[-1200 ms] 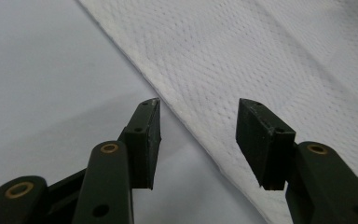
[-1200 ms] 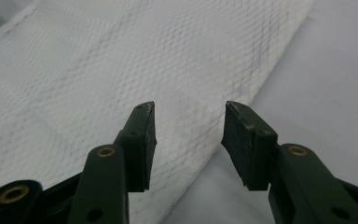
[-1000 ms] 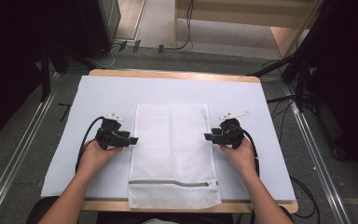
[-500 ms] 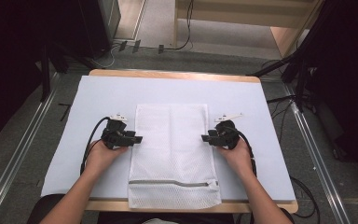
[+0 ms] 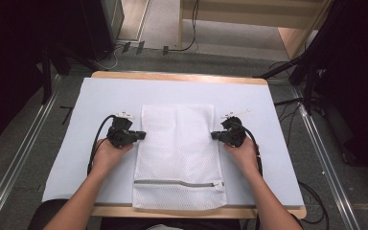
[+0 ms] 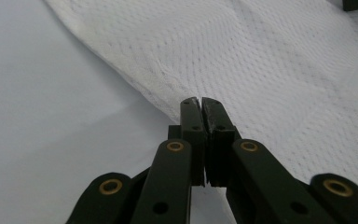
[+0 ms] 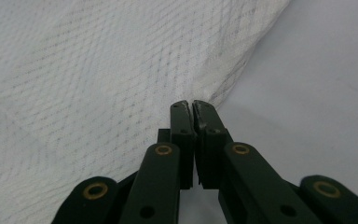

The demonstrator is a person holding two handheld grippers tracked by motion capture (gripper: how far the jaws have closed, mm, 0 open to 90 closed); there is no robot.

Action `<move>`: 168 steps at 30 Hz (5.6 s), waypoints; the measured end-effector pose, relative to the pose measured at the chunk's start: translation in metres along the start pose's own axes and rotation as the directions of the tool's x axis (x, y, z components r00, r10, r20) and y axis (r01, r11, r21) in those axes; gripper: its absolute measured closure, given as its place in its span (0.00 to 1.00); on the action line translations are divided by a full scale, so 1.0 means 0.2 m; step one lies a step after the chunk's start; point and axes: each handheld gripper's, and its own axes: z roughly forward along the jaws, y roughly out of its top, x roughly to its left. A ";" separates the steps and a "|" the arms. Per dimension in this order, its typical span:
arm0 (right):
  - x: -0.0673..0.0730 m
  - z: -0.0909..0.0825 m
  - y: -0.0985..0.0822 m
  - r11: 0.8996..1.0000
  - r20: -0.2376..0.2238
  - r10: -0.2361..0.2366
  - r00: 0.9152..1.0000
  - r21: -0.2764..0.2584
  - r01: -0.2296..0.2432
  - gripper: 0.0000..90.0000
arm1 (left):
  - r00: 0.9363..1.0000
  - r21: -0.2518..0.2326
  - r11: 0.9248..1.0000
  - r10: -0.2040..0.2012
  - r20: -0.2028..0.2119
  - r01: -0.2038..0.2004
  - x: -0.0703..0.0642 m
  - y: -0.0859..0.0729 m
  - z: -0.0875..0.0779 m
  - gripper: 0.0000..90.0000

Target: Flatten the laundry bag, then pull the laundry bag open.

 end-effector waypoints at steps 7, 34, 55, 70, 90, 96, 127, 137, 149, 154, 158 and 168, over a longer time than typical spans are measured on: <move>-0.02 0.02 0.10 0.999 0.022 -0.003 1.000 -0.041 0.004 0.99 | 0.999 0.011 0.999 -0.033 0.023 0.032 0.11 0.09 0.01 1.00; -0.09 0.16 0.27 0.998 0.023 0.011 1.000 -0.056 -0.010 0.88 | 0.991 0.012 0.992 -0.125 0.053 0.125 0.33 0.18 0.09 0.87; -0.04 -0.02 0.20 0.990 -0.060 -0.008 0.998 -0.138 -0.001 0.63 | 0.997 -0.017 1.000 -0.025 0.078 0.026 0.18 0.19 -0.06 0.51; 0.03 -0.14 0.10 0.983 -0.083 -0.071 0.994 -0.172 0.056 0.61 | 0.992 -0.008 1.000 0.025 0.121 -0.024 0.08 0.19 -0.07 0.45; 0.16 -0.22 -0.07 0.986 -0.124 -0.137 0.983 -0.111 0.124 0.74 | 0.981 0.004 0.994 0.107 0.162 -0.109 -0.20 0.16 -0.06 0.45; 0.18 -0.22 -0.09 0.986 -0.130 -0.143 0.981 -0.103 0.130 0.82 | 0.975 0.005 0.991 0.133 0.181 -0.136 -0.24 0.14 -0.06 0.45; 0.21 -0.15 -0.24 0.993 -0.156 -0.108 0.982 0.026 0.113 1.00 | 0.942 0.001 0.977 0.208 0.262 -0.215 -0.39 0.17 0.07 0.46; 0.26 -0.19 -0.29 0.994 -0.154 -0.095 0.984 0.032 0.101 1.00 | 0.927 -0.003 0.972 0.225 0.298 -0.235 -0.46 0.19 0.08 0.47; 0.31 -0.16 -0.24 0.989 -0.194 -0.145 0.970 0.006 0.149 1.00 | 0.931 0.021 0.975 0.203 0.302 -0.220 -0.44 0.15 0.11 0.51; 0.29 -0.15 -0.23 0.988 -0.186 -0.147 0.971 0.012 0.152 1.00 | 0.926 0.030 0.971 0.218 0.307 -0.239 -0.48 0.14 0.13 0.52; 0.27 -0.15 -0.25 0.986 -0.176 -0.158 0.972 0.017 0.163 1.00 | 0.919 0.031 0.967 0.229 0.321 -0.252 -0.51 0.13 0.14 0.55; 0.24 -0.13 -0.27 0.975 -0.185 -0.218 0.958 0.008 0.224 1.00 | 0.907 0.051 0.966 0.218 0.361 -0.252 -0.56 0.12 0.19 0.67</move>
